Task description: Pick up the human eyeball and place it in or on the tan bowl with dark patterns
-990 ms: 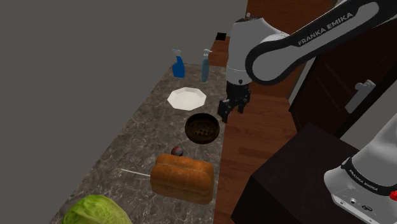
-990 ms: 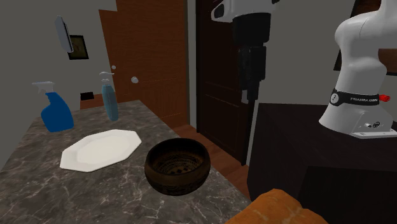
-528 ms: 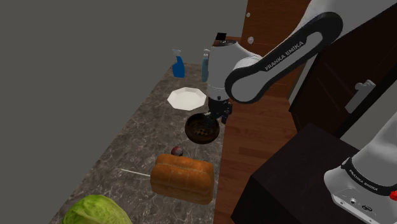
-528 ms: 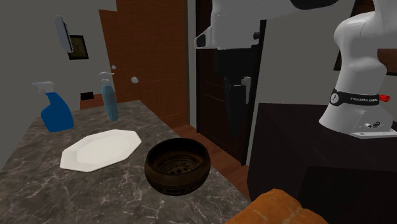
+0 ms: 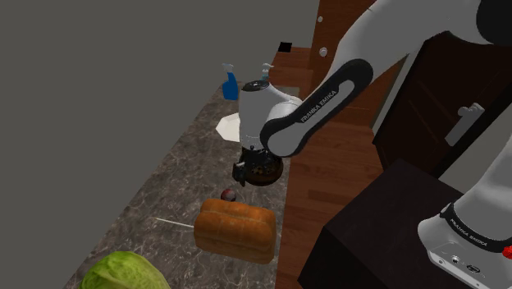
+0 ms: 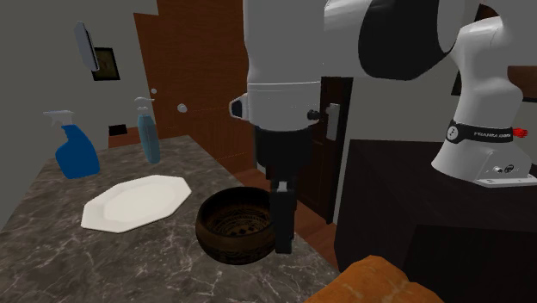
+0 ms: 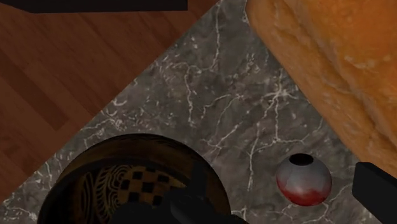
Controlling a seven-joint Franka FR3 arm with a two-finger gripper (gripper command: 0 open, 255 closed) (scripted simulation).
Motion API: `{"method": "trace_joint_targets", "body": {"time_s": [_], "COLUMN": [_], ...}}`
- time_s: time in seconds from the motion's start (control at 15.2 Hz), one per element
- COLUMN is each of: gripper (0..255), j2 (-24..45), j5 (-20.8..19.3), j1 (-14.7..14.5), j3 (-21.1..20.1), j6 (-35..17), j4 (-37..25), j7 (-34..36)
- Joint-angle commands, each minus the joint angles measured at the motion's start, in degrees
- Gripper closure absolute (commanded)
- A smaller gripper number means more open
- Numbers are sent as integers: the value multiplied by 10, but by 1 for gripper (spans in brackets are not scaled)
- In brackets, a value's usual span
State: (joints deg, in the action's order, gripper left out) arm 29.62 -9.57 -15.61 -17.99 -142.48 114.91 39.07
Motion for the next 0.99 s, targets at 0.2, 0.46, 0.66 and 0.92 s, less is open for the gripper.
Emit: {"method": "trace_joint_targets", "body": {"time_s": [0.2, 0.46, 0.66, 0.92], "gripper": [0, 0, 0, 0], "j2": [114, 206, 220, 247], "j5": [-26, -36, -38, -41], "j1": [-45, -77, -80, -85], "j3": [24, 38, 41, 46], "j6": [-1, 13, 6, -7], "j4": [-119, -231, -239, -253], "j7": [31, 45, 46, 47]}}
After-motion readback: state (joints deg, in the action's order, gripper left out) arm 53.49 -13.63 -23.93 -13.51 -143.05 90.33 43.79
